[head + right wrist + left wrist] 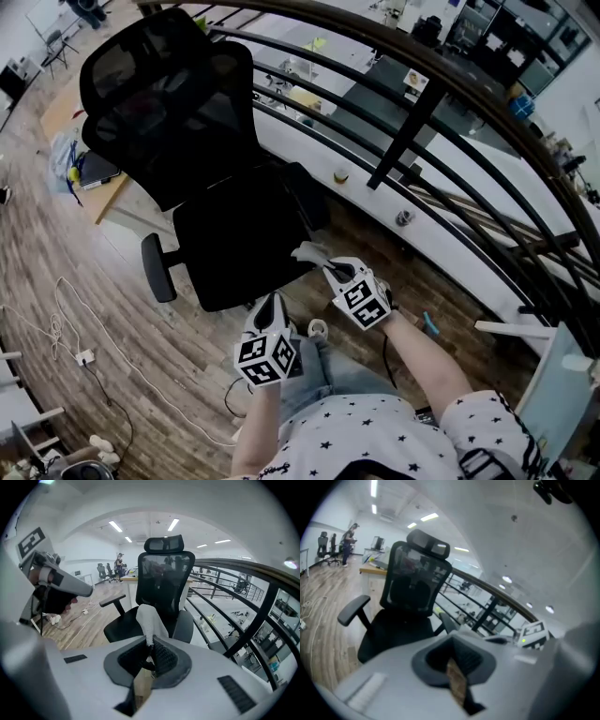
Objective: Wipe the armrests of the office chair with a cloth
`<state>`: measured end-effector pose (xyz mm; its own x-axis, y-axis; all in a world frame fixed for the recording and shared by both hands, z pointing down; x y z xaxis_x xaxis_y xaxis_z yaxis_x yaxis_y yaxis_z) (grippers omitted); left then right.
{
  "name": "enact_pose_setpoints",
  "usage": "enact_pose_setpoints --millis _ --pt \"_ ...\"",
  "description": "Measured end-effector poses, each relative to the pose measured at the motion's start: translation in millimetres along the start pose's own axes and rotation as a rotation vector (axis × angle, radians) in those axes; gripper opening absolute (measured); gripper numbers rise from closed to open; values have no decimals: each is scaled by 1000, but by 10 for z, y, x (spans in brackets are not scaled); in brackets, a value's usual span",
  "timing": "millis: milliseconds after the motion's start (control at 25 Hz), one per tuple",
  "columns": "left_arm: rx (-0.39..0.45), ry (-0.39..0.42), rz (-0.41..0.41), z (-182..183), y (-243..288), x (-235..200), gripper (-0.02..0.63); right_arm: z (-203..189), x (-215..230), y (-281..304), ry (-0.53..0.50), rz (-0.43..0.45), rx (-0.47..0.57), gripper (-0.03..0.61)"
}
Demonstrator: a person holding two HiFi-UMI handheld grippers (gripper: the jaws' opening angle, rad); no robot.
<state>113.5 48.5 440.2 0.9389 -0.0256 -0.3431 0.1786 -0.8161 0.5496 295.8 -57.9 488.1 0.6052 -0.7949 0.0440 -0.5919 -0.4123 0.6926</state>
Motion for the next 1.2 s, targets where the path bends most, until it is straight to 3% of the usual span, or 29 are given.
enact_pose_setpoints --millis 440,1200 --pt "40 44 -7 82 -345 -10 6 157 -528 -649 122 6 176 28" --pt "123 90 -45 -14 -1441 -357 6 302 -1760 -1388 108 -42 360 28"
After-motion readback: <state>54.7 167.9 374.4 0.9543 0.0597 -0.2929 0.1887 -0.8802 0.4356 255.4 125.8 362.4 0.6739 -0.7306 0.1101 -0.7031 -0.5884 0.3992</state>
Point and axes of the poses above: the fingertips, and each gripper's own axes: y forward along the fingers, x to its right, z out of its top, the point moved 9 cm from there along -y, backward along the fingers, and after that the axes turned 6 degrees about y, right-handed, at the moved point
